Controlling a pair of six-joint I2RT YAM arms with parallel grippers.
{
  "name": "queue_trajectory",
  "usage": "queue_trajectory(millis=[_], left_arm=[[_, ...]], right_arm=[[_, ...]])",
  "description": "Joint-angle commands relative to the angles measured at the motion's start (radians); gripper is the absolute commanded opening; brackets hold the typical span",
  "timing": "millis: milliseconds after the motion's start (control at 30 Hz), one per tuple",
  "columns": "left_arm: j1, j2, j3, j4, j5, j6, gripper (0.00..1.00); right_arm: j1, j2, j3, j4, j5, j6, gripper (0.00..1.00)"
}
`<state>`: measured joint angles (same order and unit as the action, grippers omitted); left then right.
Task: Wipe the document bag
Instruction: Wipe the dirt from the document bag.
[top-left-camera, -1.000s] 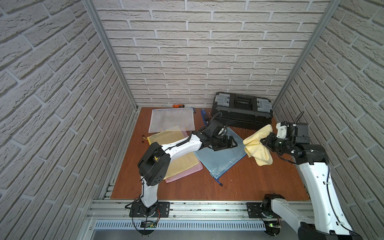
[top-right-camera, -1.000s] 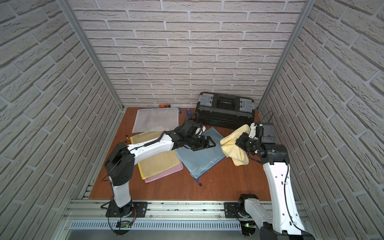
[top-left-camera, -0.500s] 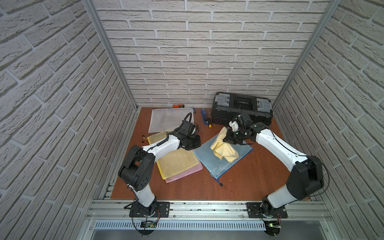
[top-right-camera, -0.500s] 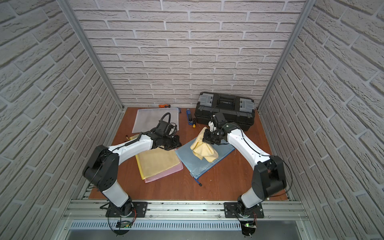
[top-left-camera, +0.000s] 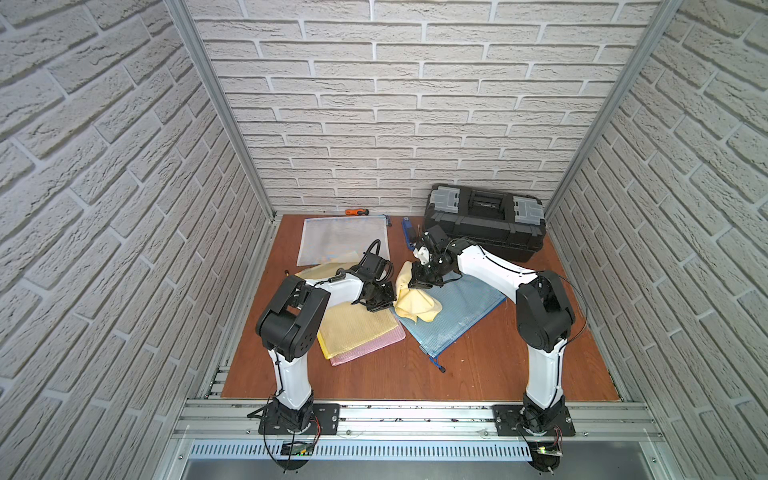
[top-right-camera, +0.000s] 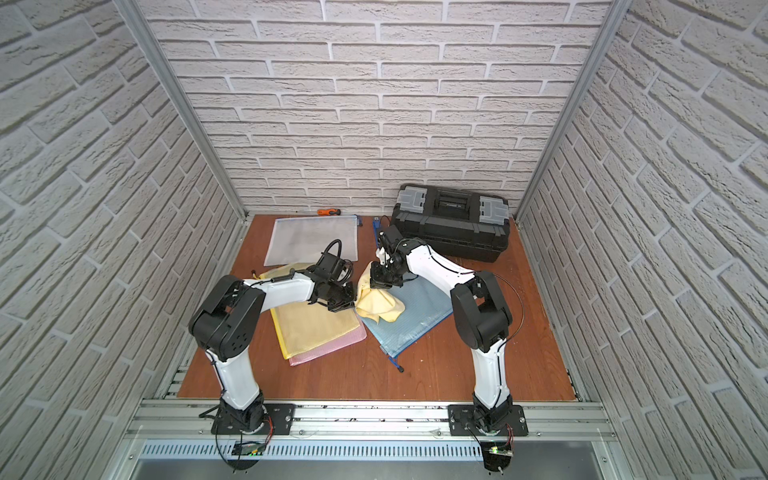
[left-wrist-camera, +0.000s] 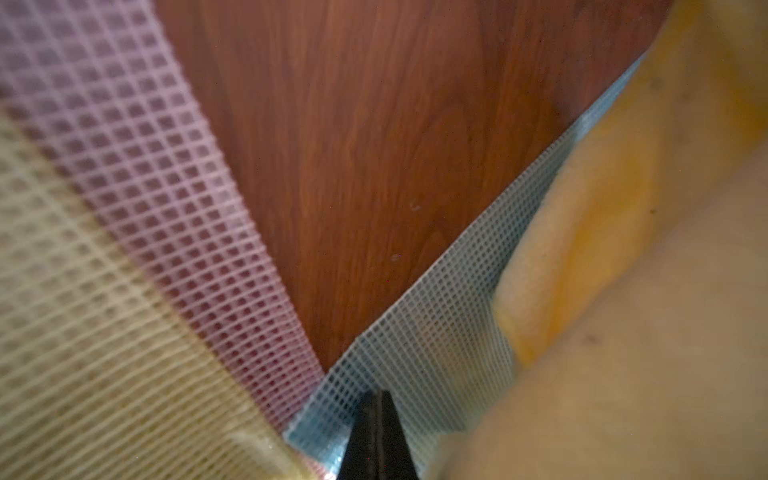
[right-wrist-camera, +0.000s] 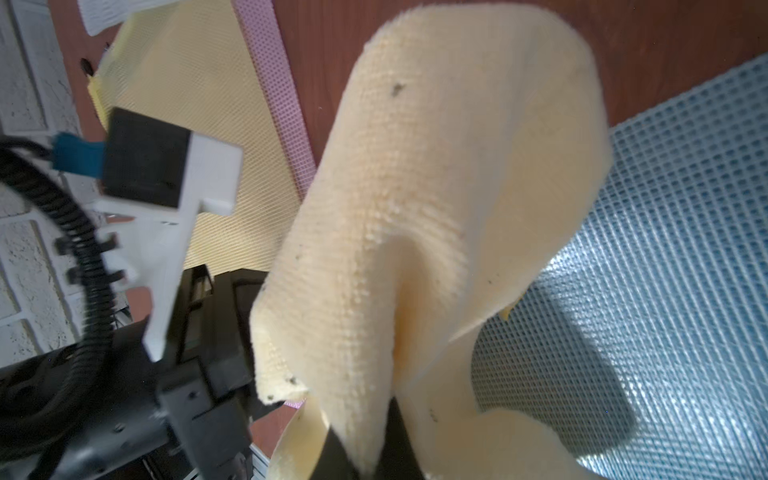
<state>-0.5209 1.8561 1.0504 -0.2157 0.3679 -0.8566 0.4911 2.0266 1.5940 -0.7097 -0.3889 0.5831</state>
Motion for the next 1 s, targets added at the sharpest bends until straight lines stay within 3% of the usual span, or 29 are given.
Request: queue_trajectory(millis=[0, 200, 433, 600, 767, 967], left_arm=[[0.002, 0.01, -0.036, 0.0, -0.023, 0.01, 0.0], [0.002, 0.0, -0.065, -0.001, -0.034, 0.01, 0.0], [0.002, 0.0, -0.072, 0.005, -0.028, 0.001, 0.0], [0.002, 0.0, -0.065, 0.011, -0.02, -0.002, 0.0], [0.002, -0.014, -0.064, 0.016, -0.019, -0.005, 0.0], [0.002, -0.009, -0.053, 0.017, -0.018, -0.009, 0.0]], right_arm=[[-0.006, 0.048, 0.005, -0.045, 0.015, -0.015, 0.02], [-0.072, 0.083, -0.025, -0.079, 0.082, -0.029, 0.02], [-0.321, 0.052, 0.0, -0.136, 0.143, -0.1, 0.02], [-0.475, 0.137, 0.119, -0.195, 0.116, -0.144, 0.02], [-0.432, 0.126, 0.118, -0.186, 0.096, -0.149, 0.02], [-0.212, 0.023, -0.068, -0.102, 0.09, -0.095, 0.02]])
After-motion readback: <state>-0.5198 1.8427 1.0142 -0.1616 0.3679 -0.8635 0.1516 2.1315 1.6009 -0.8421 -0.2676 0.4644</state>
